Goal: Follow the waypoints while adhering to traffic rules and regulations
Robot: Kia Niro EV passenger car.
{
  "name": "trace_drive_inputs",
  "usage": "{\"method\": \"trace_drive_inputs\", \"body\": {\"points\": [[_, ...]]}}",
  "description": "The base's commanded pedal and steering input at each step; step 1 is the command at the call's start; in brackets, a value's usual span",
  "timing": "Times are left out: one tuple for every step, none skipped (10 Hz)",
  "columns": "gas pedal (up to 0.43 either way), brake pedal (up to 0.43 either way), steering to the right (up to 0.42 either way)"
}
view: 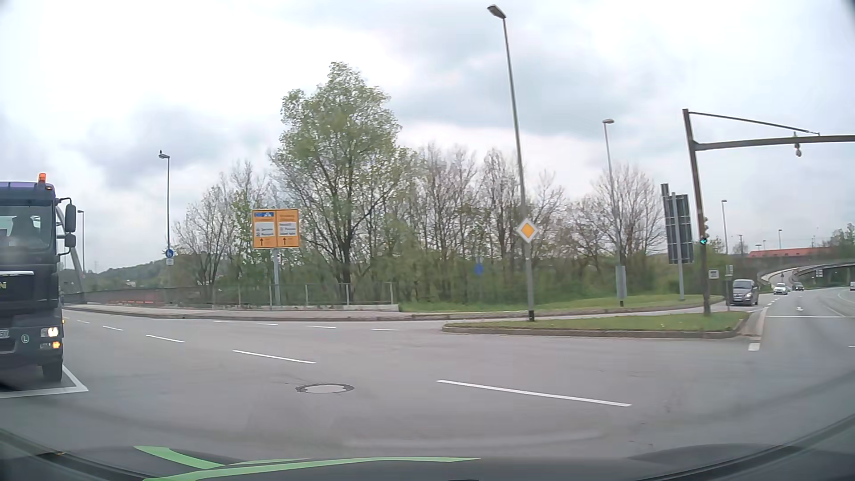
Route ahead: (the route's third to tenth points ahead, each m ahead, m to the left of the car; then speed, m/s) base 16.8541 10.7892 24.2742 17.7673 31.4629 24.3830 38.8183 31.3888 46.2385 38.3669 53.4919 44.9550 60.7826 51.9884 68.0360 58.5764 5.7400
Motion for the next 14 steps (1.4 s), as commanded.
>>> {"method": "trace_drive_inputs", "body": {"points": [[0.177,0.0,-0.338],[0.177,0.0,-0.333],[0.189,0.0,-0.323],[0.197,0.0,-0.311],[0.197,0.0,-0.308],[0.197,0.0,-0.308],[0.197,0.0,-0.305],[0.197,0.0,-0.298],[0.197,0.0,-0.292],[0.197,0.0,-0.281],[0.209,0.0,-0.271],[0.209,0.0,-0.265],[0.24,0.0,-0.259],[0.248,0.0,-0.247]]}}
